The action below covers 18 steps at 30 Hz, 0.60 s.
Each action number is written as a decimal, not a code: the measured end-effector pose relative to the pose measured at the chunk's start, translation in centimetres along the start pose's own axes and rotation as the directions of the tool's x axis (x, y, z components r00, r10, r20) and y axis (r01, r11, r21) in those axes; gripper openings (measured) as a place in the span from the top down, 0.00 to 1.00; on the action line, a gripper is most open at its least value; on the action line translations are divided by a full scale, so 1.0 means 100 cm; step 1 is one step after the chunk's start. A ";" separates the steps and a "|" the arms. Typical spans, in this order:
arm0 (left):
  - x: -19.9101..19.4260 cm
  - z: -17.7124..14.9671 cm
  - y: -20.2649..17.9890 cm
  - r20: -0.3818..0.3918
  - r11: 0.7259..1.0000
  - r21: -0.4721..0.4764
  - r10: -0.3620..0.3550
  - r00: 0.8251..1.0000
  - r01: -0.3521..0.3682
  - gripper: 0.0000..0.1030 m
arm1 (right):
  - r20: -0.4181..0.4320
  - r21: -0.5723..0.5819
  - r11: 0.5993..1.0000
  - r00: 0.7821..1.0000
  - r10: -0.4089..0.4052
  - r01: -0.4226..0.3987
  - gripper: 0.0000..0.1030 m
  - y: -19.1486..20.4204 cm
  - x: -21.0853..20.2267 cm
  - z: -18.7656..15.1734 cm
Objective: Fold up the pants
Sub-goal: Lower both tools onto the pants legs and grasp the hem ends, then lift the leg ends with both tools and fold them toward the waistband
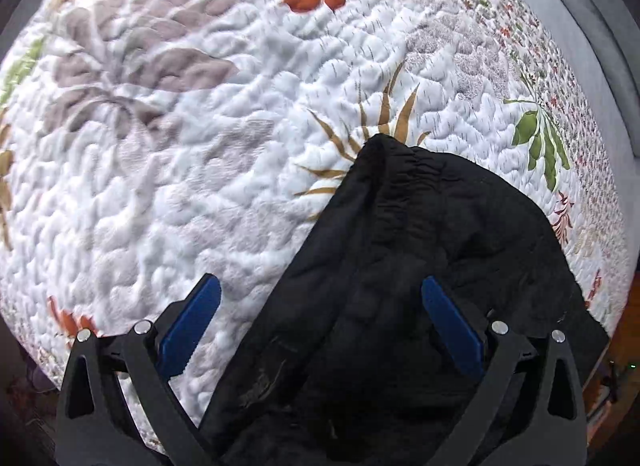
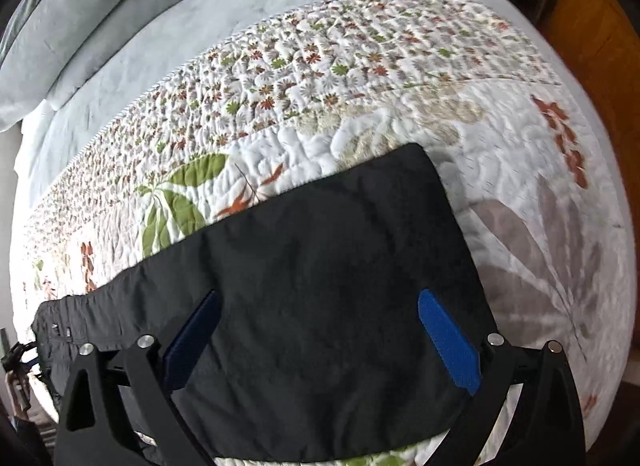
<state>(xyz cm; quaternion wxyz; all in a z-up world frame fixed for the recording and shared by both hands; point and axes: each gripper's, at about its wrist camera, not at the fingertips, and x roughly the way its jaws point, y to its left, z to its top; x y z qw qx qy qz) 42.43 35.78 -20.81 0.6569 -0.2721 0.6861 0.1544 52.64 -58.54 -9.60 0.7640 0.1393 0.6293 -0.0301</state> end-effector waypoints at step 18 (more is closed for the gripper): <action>0.012 0.012 -0.050 -0.078 0.993 0.116 -0.027 0.997 0.036 0.04 | -0.014 -0.041 0.996 0.997 0.076 -0.077 0.03 -0.020 0.018 0.035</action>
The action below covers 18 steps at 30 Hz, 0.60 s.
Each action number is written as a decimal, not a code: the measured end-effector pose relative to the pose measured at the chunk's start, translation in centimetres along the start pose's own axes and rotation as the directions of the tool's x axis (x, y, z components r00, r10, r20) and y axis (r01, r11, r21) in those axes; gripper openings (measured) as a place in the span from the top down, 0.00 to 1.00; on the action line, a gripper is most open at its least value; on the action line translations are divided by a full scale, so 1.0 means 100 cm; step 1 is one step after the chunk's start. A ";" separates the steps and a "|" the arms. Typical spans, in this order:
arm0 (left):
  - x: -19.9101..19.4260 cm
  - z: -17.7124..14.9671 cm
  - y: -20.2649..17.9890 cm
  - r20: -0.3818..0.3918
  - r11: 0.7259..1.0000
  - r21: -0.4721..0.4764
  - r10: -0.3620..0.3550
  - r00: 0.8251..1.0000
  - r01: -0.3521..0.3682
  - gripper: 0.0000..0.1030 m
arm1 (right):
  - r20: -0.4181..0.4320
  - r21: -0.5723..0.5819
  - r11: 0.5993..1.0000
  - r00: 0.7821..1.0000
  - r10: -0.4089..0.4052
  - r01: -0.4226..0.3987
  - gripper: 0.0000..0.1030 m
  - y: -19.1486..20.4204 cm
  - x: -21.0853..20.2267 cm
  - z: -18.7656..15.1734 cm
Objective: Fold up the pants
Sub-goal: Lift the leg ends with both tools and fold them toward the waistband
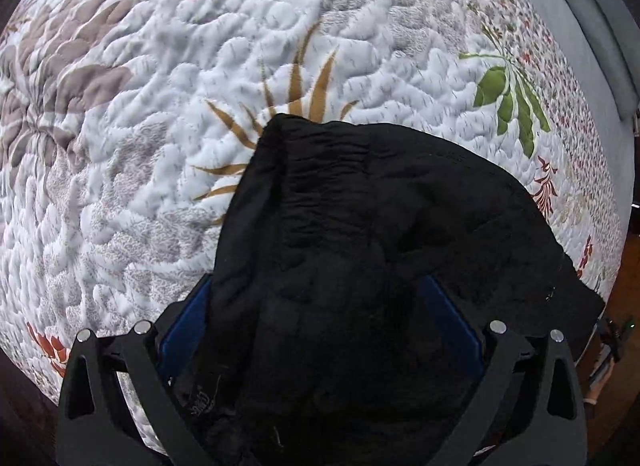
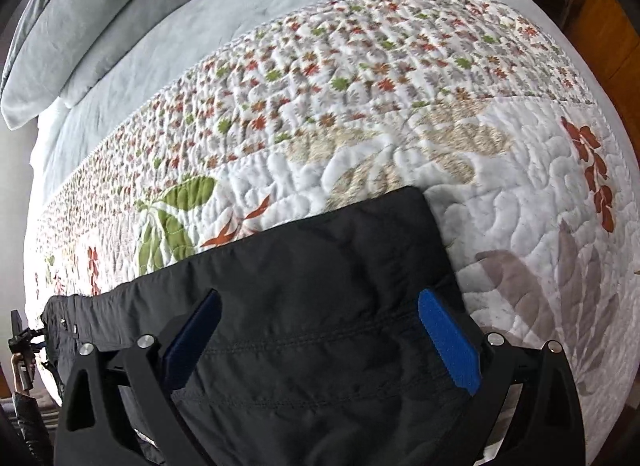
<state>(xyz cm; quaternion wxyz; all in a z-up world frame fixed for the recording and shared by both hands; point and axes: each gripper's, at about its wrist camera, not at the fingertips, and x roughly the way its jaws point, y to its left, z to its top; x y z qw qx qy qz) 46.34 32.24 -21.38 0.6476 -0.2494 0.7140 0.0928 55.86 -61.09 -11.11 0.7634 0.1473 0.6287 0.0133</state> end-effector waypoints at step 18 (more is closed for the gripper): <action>-0.009 -0.004 -0.019 0.032 0.996 0.079 0.044 0.999 -0.046 0.42 | 0.053 -0.110 0.971 0.976 -0.210 0.215 0.18 0.007 0.021 0.017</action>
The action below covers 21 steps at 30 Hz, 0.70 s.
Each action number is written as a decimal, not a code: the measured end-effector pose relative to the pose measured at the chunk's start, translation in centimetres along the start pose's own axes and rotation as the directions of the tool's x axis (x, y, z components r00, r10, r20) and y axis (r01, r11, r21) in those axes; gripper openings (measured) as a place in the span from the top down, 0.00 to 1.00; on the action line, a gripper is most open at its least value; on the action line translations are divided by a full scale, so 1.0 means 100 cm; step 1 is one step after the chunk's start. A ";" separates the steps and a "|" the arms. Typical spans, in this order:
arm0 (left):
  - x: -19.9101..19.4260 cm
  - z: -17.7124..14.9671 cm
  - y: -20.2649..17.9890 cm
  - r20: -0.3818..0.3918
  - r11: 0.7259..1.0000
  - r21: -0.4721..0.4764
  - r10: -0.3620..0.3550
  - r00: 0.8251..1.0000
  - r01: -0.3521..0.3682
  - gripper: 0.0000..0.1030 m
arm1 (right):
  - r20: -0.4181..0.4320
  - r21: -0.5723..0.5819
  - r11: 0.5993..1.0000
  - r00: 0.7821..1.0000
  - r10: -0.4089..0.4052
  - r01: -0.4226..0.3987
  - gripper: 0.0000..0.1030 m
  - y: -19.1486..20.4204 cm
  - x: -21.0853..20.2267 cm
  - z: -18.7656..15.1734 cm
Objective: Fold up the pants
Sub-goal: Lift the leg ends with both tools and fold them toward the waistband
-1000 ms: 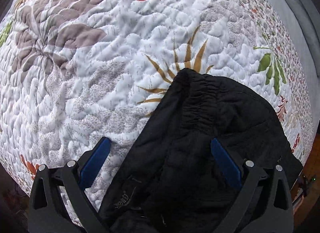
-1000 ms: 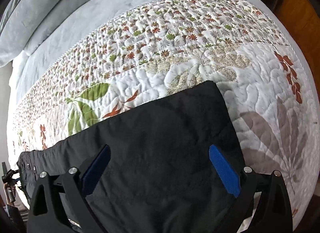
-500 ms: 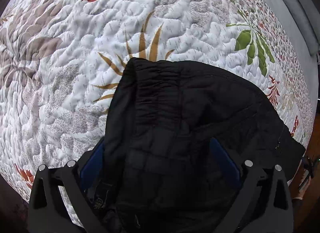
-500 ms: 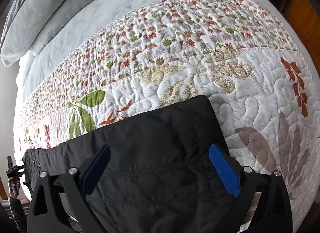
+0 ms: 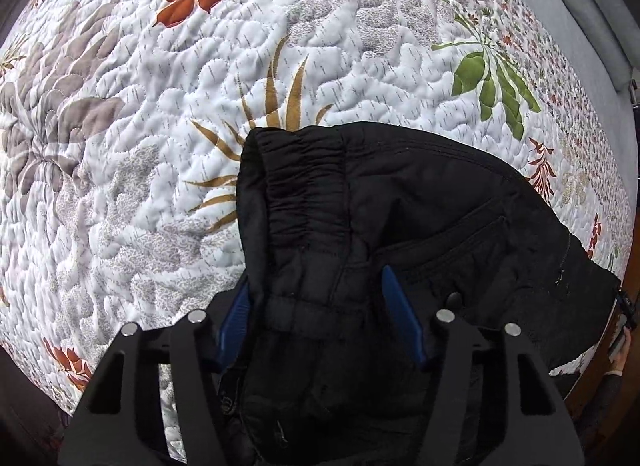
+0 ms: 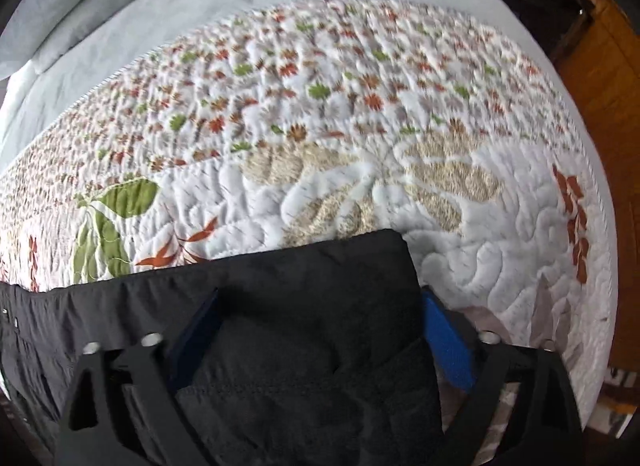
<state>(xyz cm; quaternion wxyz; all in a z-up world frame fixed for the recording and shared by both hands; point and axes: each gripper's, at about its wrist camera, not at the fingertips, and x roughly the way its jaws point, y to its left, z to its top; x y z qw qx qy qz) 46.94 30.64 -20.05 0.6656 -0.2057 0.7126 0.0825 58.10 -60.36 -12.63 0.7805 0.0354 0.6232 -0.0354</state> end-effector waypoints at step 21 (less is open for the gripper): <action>-0.049 -0.068 -0.063 0.176 0.993 0.114 0.003 0.984 -0.024 0.80 | 0.325 -0.115 0.990 0.939 0.114 -0.080 0.89 0.026 -0.144 -0.043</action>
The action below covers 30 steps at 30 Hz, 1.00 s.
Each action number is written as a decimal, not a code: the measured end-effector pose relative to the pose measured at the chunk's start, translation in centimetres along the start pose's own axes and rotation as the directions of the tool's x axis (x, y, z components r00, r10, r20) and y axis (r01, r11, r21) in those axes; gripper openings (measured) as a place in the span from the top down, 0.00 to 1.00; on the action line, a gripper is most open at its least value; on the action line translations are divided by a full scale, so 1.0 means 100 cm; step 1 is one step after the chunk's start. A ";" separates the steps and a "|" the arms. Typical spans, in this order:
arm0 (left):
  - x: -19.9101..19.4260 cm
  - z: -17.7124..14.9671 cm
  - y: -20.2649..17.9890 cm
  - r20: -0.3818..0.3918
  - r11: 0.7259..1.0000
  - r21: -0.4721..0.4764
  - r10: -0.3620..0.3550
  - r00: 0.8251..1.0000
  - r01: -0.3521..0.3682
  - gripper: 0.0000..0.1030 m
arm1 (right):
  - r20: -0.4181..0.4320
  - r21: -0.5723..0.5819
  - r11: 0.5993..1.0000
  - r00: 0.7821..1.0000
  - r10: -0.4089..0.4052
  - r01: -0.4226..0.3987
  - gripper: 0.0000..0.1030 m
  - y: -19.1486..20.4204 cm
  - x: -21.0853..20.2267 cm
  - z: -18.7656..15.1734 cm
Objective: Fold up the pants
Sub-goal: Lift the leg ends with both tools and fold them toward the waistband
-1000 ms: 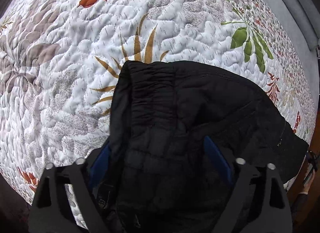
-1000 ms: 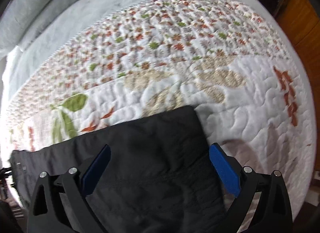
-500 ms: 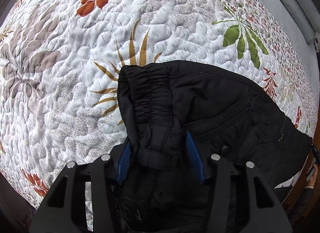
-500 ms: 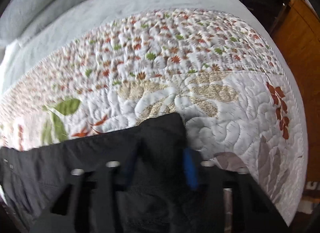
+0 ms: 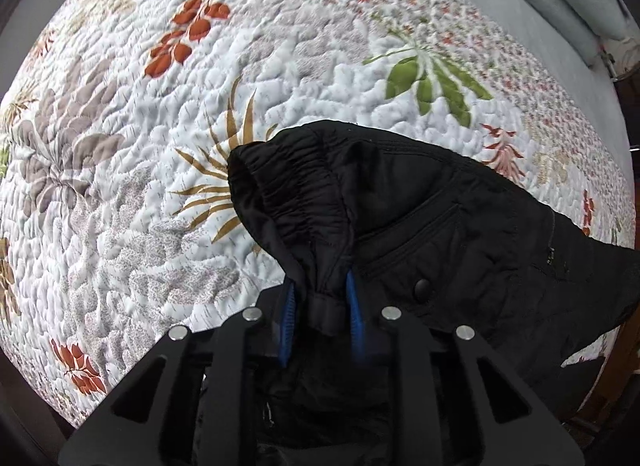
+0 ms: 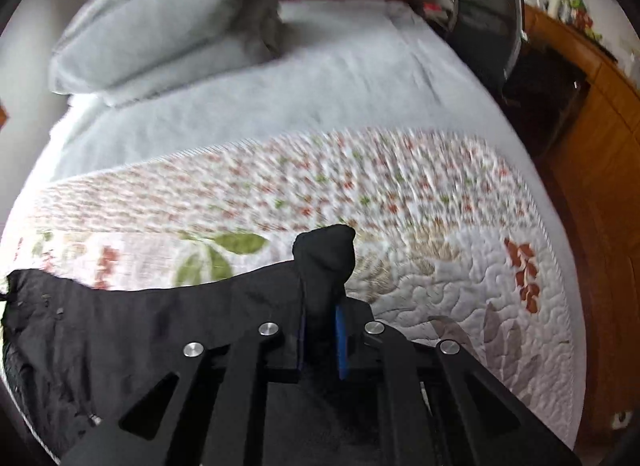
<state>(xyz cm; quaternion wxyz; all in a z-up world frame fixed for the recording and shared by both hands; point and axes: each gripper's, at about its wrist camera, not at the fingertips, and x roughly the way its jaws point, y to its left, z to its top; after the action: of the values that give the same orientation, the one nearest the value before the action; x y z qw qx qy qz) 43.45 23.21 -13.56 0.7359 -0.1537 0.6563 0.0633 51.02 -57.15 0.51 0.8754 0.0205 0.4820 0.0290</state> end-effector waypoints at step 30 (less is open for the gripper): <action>-0.126 -0.270 0.093 0.301 0.925 0.084 -0.379 0.875 0.371 0.78 | 0.381 0.294 0.919 0.914 0.141 -0.264 0.90 -0.085 -0.205 -0.297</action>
<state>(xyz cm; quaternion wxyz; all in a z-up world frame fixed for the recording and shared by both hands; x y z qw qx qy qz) 13.48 25.03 -4.94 0.8302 -0.2573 0.4903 -0.0646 15.24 -66.79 1.38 0.9226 0.2263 0.3105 0.0333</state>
